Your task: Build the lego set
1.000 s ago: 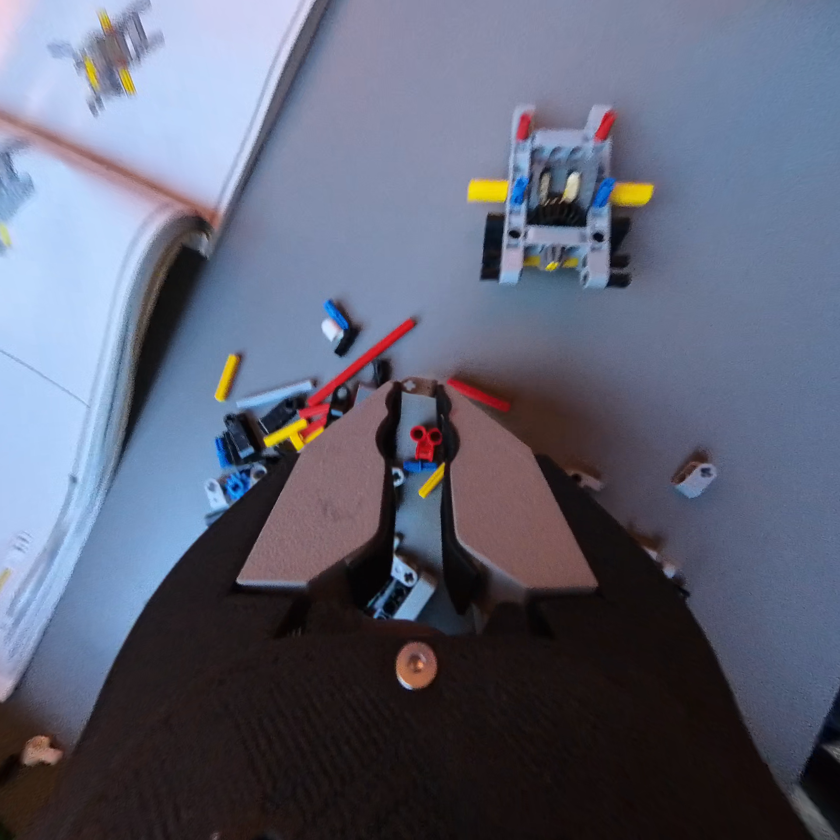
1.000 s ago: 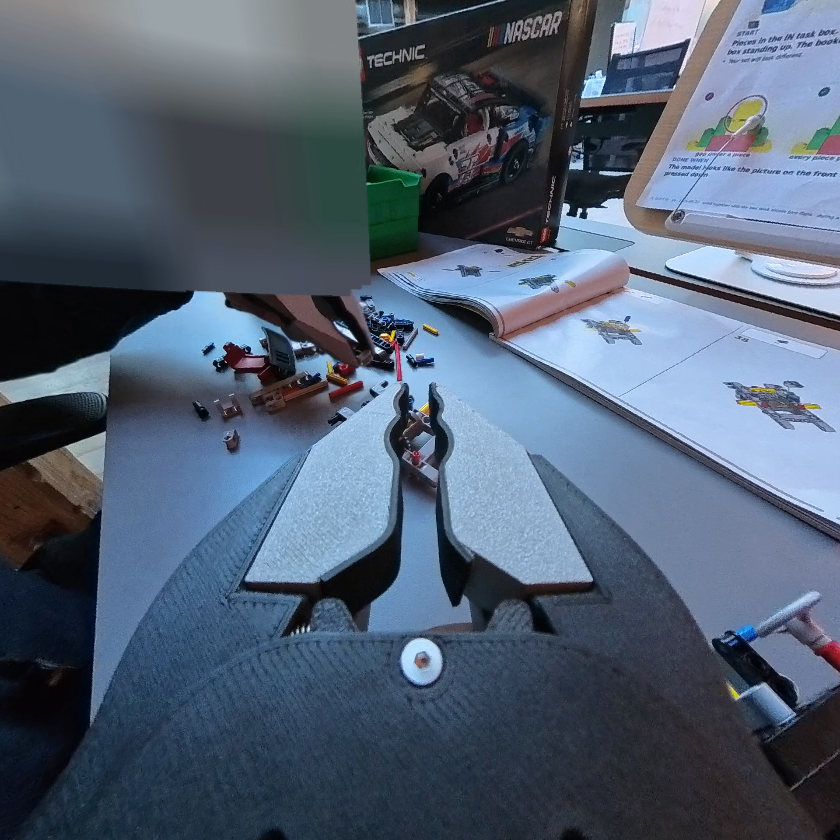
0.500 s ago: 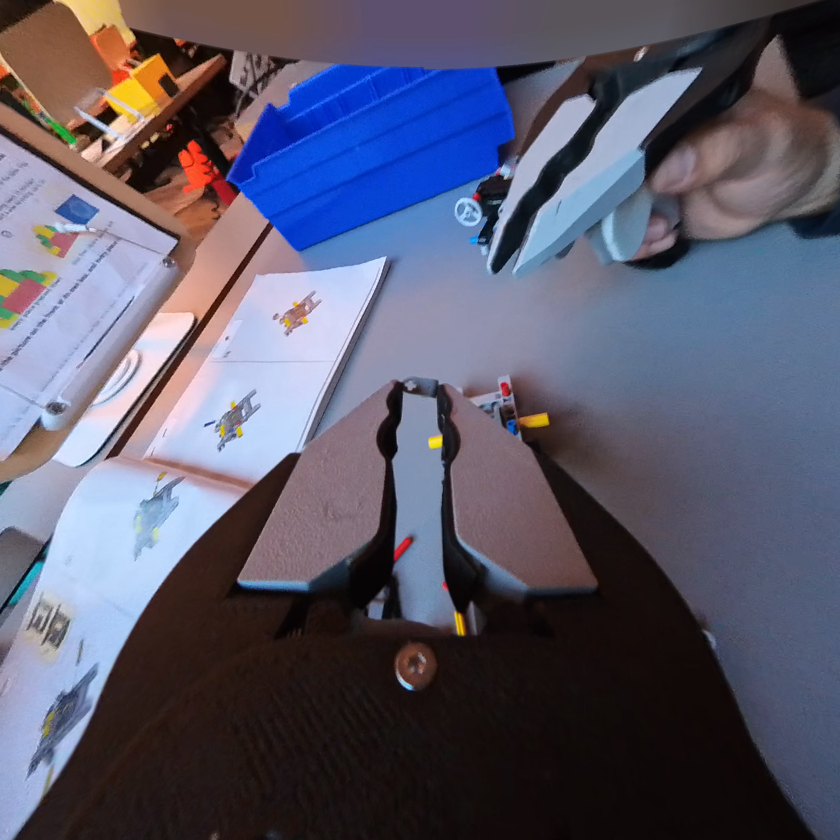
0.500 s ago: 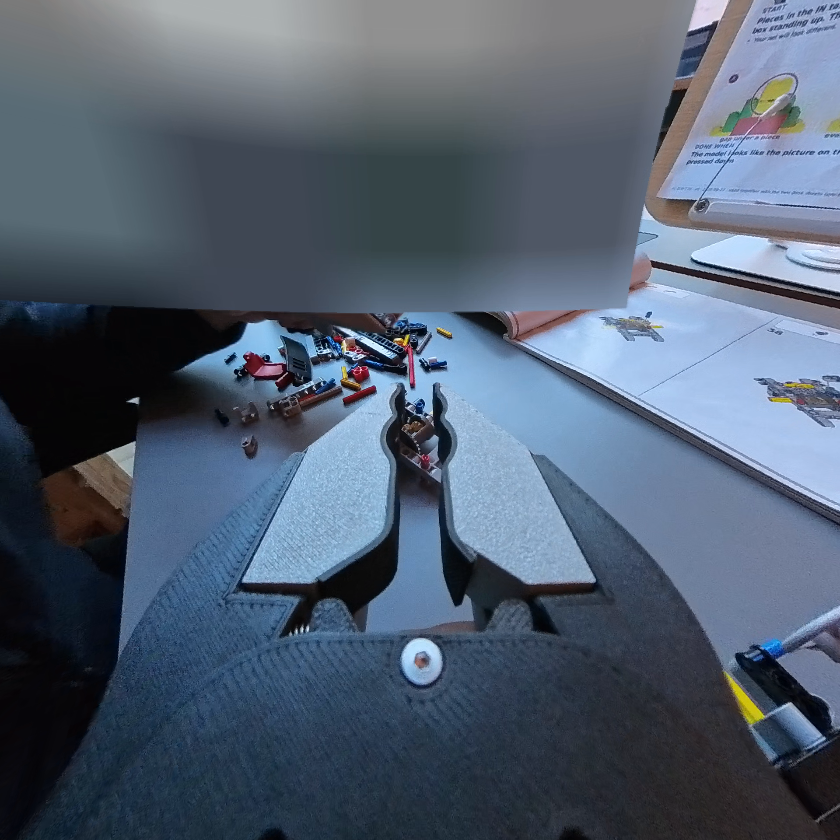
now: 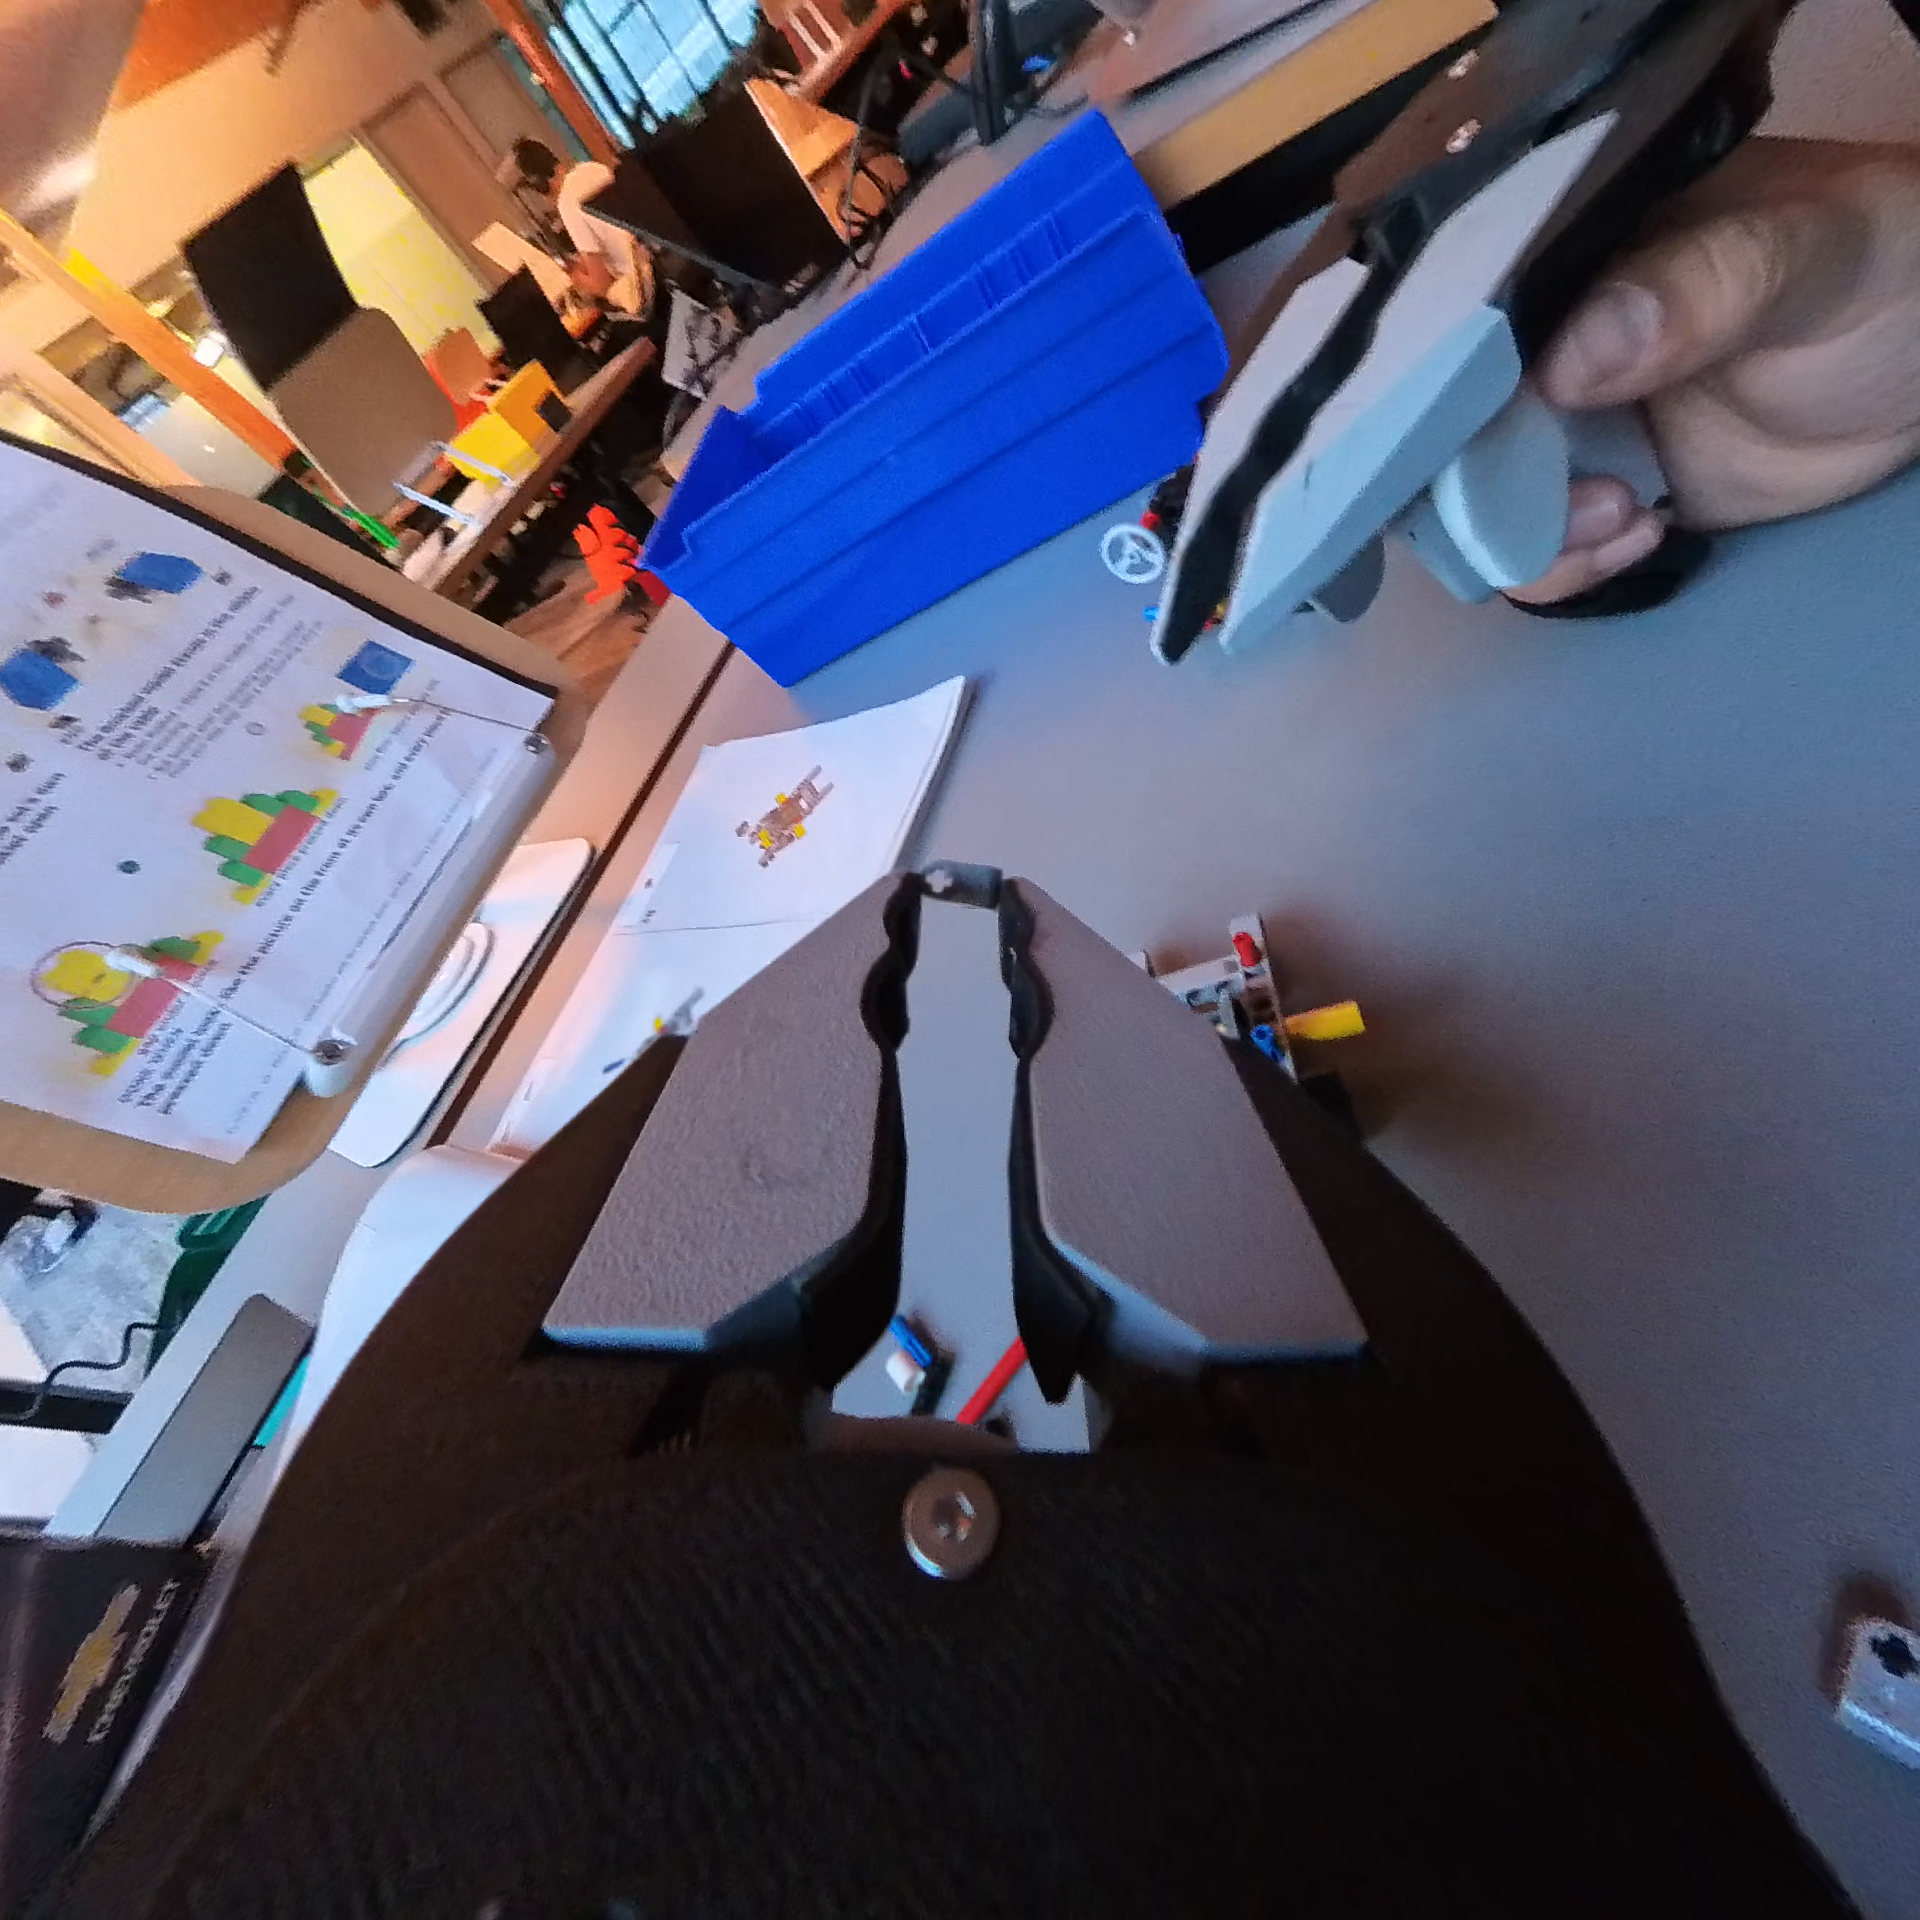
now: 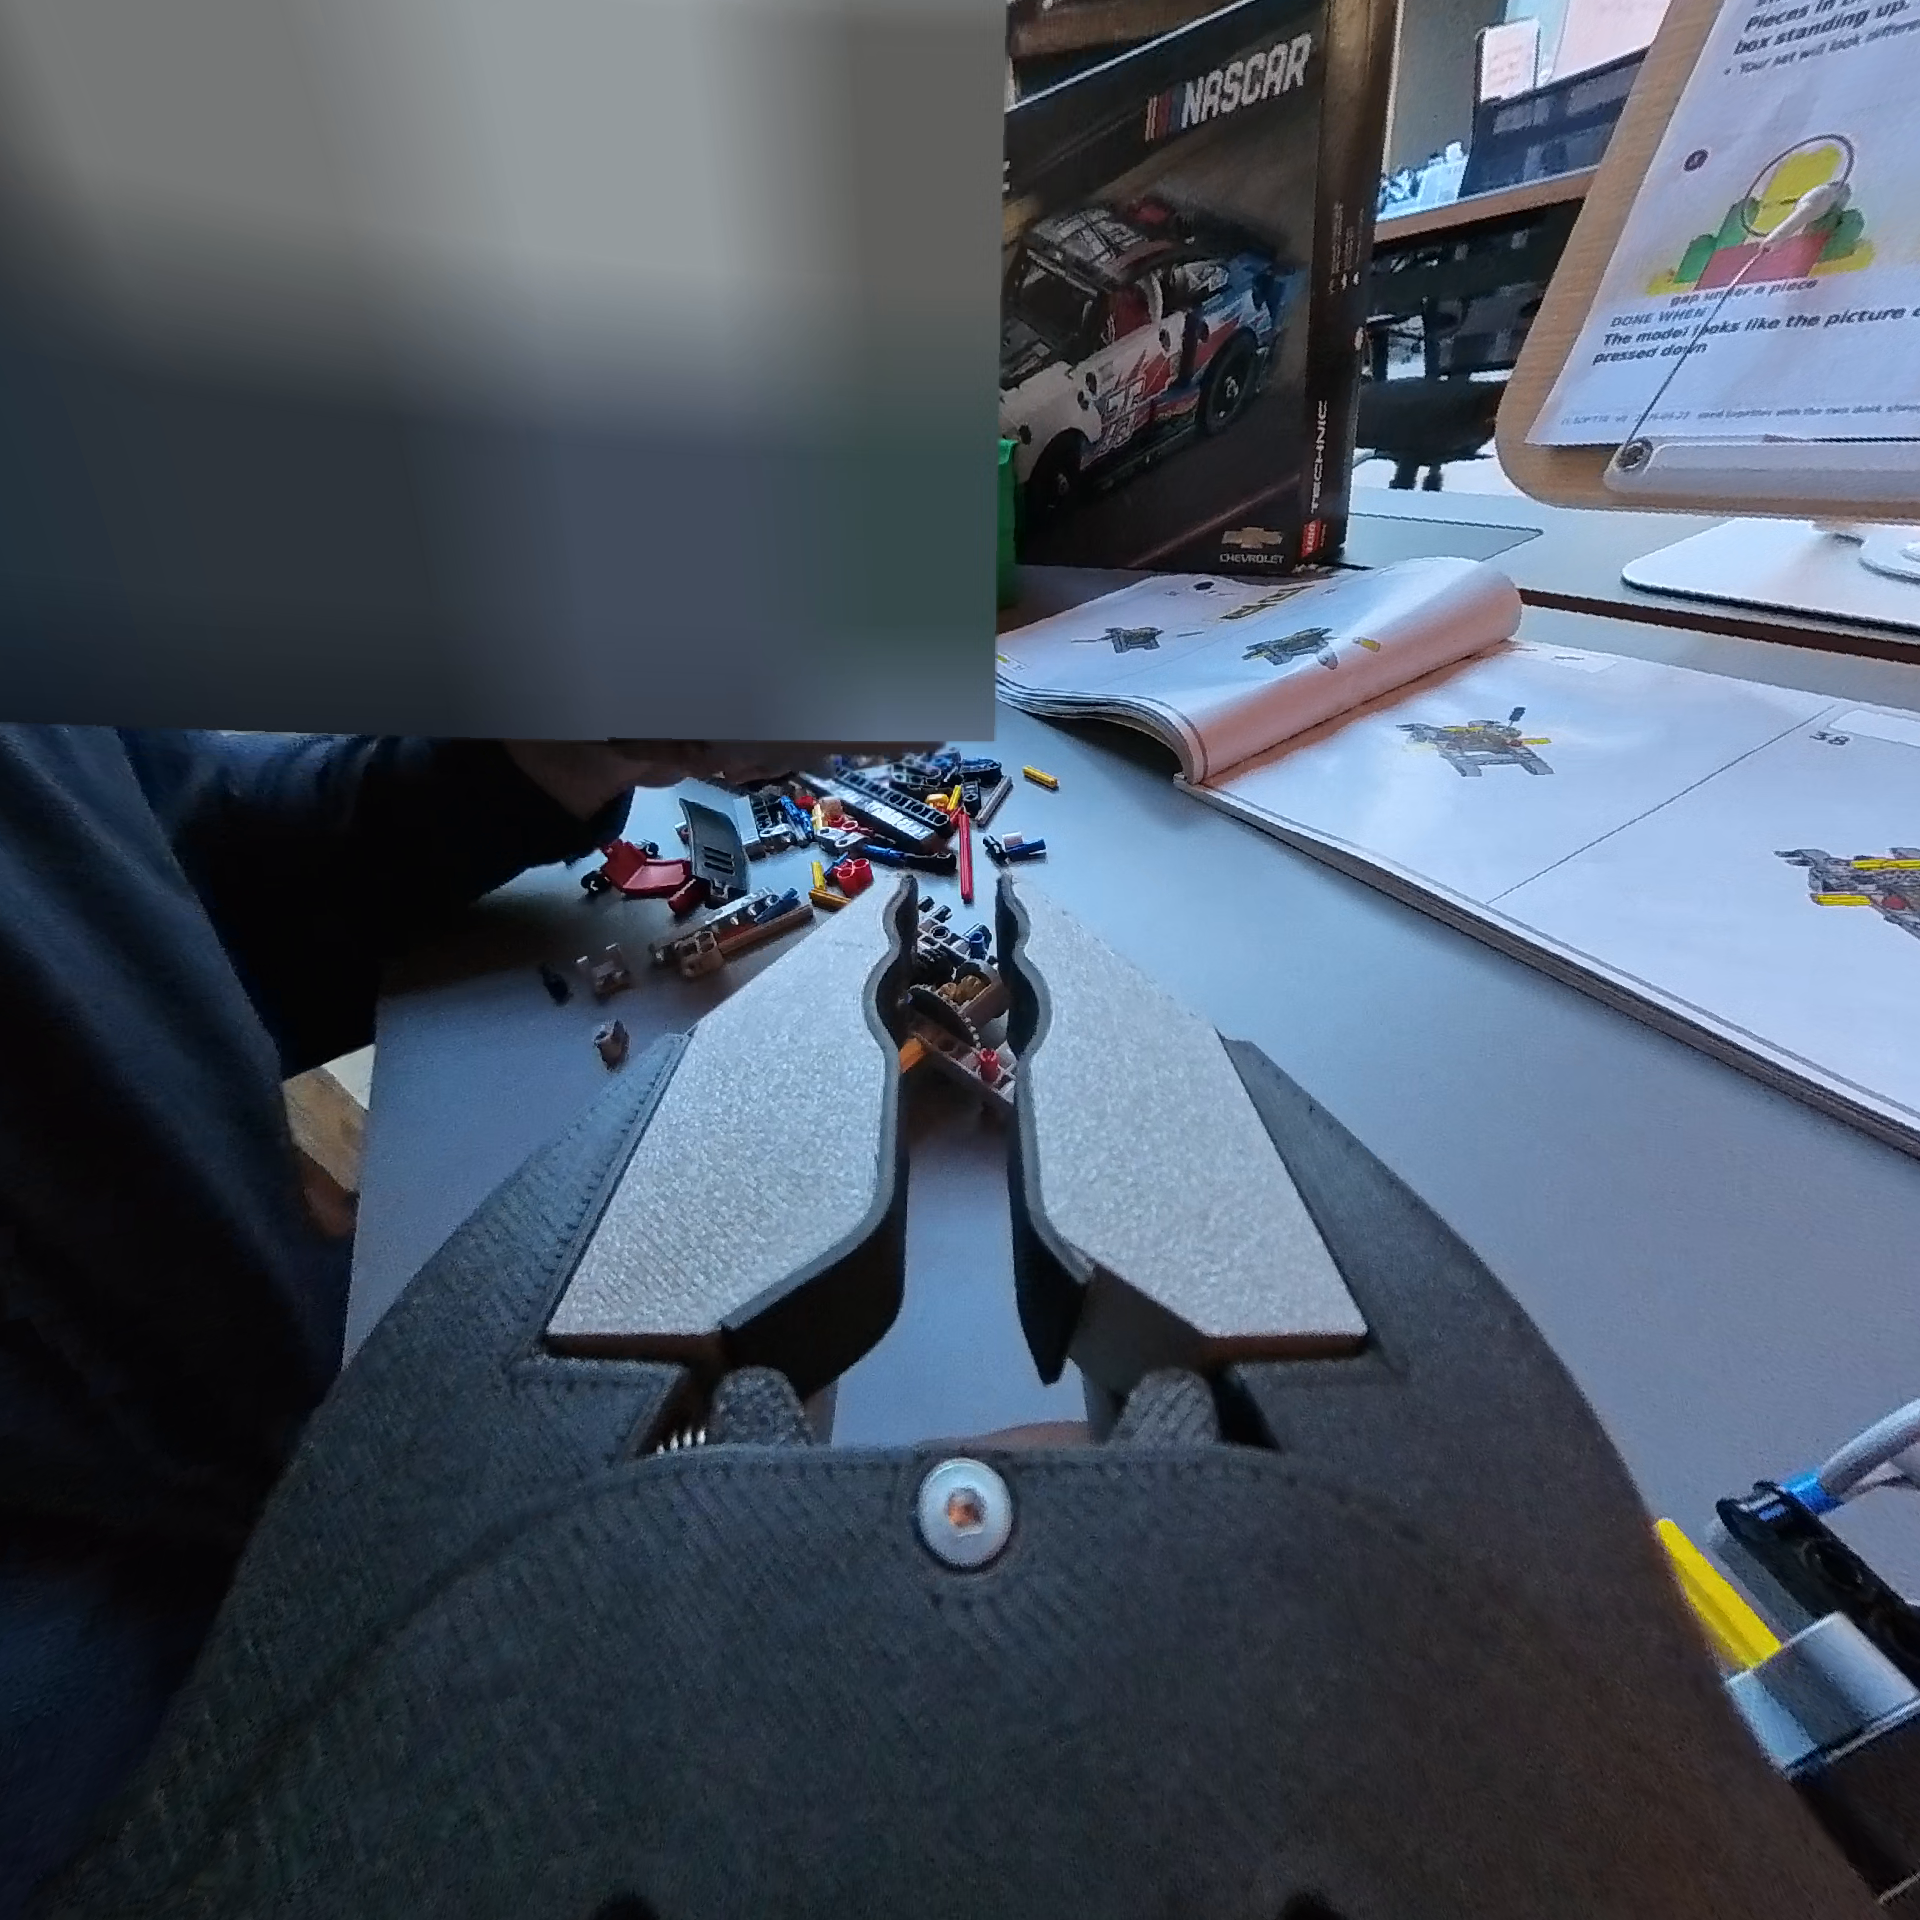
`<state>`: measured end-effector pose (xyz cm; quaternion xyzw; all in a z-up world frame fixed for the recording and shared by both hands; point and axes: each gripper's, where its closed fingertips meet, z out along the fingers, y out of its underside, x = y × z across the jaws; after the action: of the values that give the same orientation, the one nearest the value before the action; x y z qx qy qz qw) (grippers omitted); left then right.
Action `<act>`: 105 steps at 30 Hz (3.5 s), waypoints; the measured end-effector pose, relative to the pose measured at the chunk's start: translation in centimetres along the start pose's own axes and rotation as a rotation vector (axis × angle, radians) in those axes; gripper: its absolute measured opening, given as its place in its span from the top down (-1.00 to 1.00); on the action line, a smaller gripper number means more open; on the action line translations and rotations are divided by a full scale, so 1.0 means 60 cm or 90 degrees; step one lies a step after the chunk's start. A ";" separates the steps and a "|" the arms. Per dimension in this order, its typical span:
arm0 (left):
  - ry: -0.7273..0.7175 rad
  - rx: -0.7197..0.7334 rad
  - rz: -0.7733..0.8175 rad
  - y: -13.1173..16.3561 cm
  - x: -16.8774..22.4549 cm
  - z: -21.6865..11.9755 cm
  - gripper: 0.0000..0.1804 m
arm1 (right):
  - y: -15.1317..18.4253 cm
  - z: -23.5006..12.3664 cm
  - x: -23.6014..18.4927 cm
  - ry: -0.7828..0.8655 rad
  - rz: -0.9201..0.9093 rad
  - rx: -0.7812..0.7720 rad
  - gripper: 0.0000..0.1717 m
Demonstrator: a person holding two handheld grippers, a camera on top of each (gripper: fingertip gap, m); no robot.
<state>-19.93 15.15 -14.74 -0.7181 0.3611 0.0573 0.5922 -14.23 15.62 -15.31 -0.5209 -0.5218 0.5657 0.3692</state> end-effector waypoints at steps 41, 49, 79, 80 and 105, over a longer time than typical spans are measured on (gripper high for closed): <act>-0.111 0.013 0.081 -0.018 -0.004 -0.029 0.86 | -0.041 0.114 -0.029 -0.141 0.108 -0.104 0.92; -0.105 0.074 0.128 -0.043 0.014 -0.037 0.87 | -0.046 0.095 -0.055 -0.283 0.188 -0.050 0.93; -0.120 0.021 0.162 -0.016 0.024 -0.017 0.82 | -0.016 0.112 -0.044 -0.141 0.072 -0.031 0.94; -0.121 0.021 0.167 -0.016 0.024 -0.017 0.82 | -0.016 0.111 -0.044 -0.145 0.074 -0.030 0.94; -0.121 0.015 0.165 -0.006 0.023 -0.011 0.83 | -0.012 0.111 -0.034 -0.069 -0.039 -0.047 0.95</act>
<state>-18.90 13.95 -14.95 -0.6497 0.3939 0.1969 0.6196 -20.43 12.42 -14.77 -0.4863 -0.5771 0.5623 0.3381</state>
